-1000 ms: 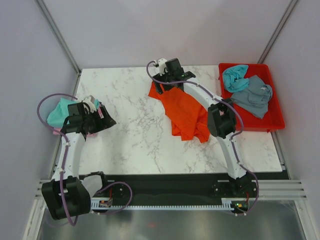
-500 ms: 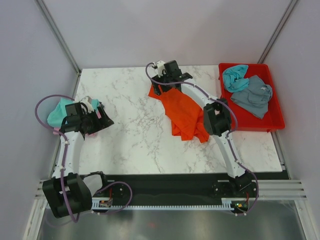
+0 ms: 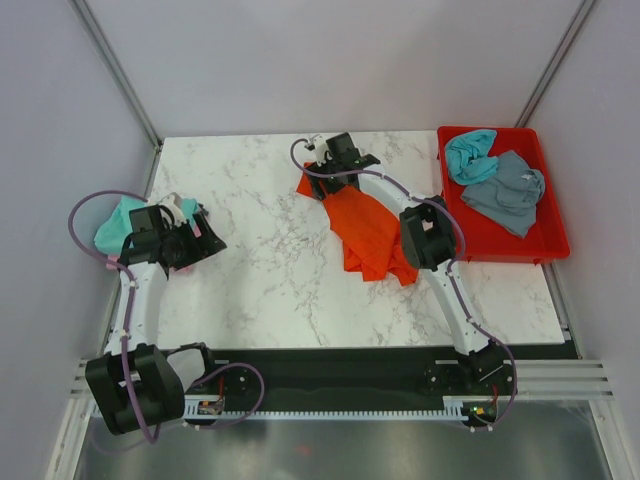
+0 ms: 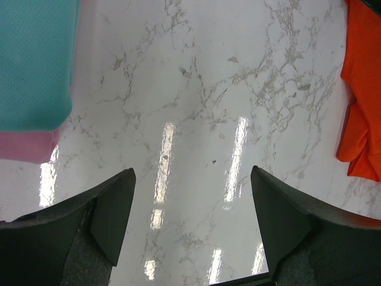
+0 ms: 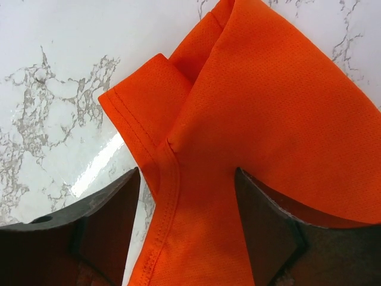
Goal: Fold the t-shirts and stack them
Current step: Flatten the tshirt out
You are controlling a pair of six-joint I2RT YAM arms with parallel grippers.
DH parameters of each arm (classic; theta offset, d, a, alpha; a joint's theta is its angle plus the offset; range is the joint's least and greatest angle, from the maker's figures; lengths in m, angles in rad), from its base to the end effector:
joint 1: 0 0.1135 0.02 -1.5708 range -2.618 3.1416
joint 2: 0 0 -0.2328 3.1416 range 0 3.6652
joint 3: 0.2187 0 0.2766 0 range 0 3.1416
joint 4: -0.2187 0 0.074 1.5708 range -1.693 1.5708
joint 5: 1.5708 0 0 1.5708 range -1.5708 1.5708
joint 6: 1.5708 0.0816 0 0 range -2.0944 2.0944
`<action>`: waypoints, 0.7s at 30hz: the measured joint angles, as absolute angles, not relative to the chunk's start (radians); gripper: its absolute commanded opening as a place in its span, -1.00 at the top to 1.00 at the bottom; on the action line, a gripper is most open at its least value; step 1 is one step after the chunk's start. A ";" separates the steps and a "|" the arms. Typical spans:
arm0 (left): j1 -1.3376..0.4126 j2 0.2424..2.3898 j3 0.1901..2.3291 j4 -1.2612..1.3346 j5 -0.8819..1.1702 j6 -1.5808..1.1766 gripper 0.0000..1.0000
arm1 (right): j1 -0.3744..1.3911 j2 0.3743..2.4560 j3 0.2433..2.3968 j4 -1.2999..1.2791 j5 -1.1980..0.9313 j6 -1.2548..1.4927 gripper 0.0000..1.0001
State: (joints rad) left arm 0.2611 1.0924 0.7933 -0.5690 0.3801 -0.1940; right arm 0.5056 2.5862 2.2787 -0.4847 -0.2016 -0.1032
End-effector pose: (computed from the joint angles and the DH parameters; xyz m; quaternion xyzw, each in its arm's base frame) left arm 0.2835 0.0444 0.1837 -0.1447 0.9129 -0.1659 0.3437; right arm 0.5183 0.3056 0.1021 -0.3123 0.8667 0.1667 0.3514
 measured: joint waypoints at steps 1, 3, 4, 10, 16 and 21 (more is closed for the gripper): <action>0.263 1.092 0.793 -0.569 0.380 -0.194 -0.72 | 0.506 2.586 2.279 -0.484 -0.200 -0.106 -0.34; 0.268 1.092 0.793 -0.569 0.380 -0.194 -0.72 | 0.506 2.586 2.281 -0.481 -0.199 -0.110 -0.13; 0.269 1.092 0.793 -0.569 0.380 -0.194 -0.72 | 0.506 2.586 2.281 -0.481 -0.198 -0.114 -0.01; 0.276 1.092 0.793 -0.569 0.380 -0.195 -0.72 | 0.506 2.586 2.281 -0.479 -0.182 -0.120 0.51; 0.276 1.092 0.786 -0.566 0.389 -0.204 -0.72 | 0.506 2.586 2.280 -0.479 -0.172 -0.127 0.57; 0.276 1.092 0.782 -0.566 0.394 -0.205 -0.72 | 0.508 2.586 2.276 -0.479 -0.161 -0.141 1.00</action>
State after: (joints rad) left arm 0.2756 1.0924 0.7822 -0.5659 0.3943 -0.2054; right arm 0.5079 2.5862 2.2765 -0.4786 -0.1612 -0.1406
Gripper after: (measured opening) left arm 0.862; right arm 0.046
